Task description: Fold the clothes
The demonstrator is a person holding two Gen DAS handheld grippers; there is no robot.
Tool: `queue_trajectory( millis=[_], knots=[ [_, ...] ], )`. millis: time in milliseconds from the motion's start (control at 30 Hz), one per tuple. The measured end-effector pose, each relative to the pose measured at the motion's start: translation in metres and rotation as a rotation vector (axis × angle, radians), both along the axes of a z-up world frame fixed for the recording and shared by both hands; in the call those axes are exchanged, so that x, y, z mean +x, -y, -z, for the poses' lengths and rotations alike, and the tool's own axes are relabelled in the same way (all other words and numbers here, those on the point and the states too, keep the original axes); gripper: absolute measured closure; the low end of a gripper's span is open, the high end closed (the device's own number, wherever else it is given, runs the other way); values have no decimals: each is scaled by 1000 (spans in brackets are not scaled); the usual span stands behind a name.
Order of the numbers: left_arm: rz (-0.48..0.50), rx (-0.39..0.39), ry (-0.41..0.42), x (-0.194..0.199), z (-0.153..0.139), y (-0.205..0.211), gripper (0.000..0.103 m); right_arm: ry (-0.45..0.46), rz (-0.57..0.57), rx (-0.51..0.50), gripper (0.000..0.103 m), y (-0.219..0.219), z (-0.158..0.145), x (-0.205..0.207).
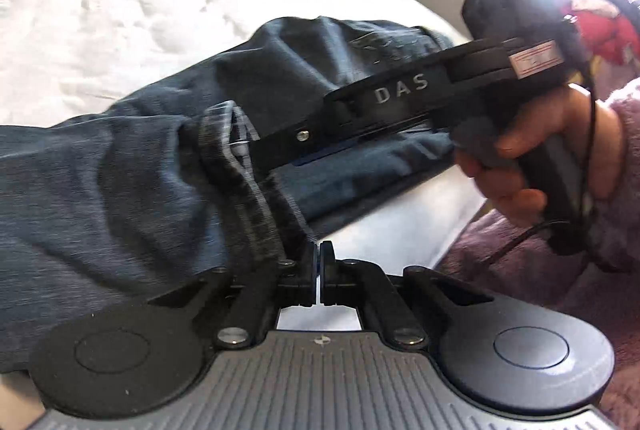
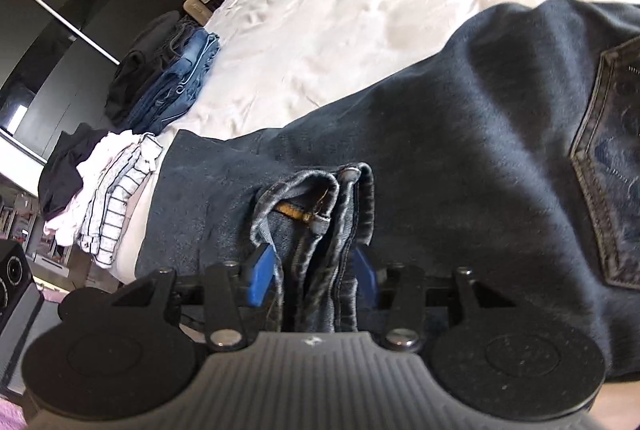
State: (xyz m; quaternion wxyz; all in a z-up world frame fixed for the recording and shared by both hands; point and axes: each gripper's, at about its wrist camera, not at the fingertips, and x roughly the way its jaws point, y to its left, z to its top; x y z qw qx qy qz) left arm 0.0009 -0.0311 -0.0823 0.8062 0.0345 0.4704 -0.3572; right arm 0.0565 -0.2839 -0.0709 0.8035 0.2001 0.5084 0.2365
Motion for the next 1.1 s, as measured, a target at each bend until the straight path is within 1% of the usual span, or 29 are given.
queue_trajectory(
  millis=[33,67,133,267,367,467,600,667,700,767,833,933,967,1100],
  knots=[
    [-11,4,-2,1,1,-1,103,-13,6,-22,58,-1,-1,0],
    [-22,5,-6,3,1,-3,103,-26,8,-40,67,0,-2,0],
    [-40,5,-13,5,0,-8,103,-40,18,-52,74,-1,-1,1],
    [-61,4,-17,7,-1,-16,103,-59,3,-14,74,-3,4,2],
    [-63,5,-22,6,0,-21,103,-64,-24,-28,72,-13,5,3],
    [-62,9,-27,4,2,-25,103,-82,-37,-44,72,-20,12,3],
    [-67,11,-35,2,4,-30,103,-109,-44,-4,72,-29,20,5],
    [-67,13,-39,0,4,-32,103,-111,-60,-4,72,-38,24,7],
    [-66,15,-40,0,5,-33,103,-103,-69,-23,73,-43,24,9],
    [-64,21,-38,-2,5,-35,103,-73,-90,-84,96,-52,20,9],
    [-61,28,-35,-4,5,-37,103,-32,-114,-136,97,-60,14,7],
    [-52,30,-40,-10,5,-42,103,98,-153,-226,98,-67,-9,-4],
    [-49,28,-42,-13,5,-44,103,139,-152,-233,98,-67,-20,-6],
    [-27,30,-13,-28,3,-50,103,235,-124,-185,98,-58,-71,-5]
  ],
)
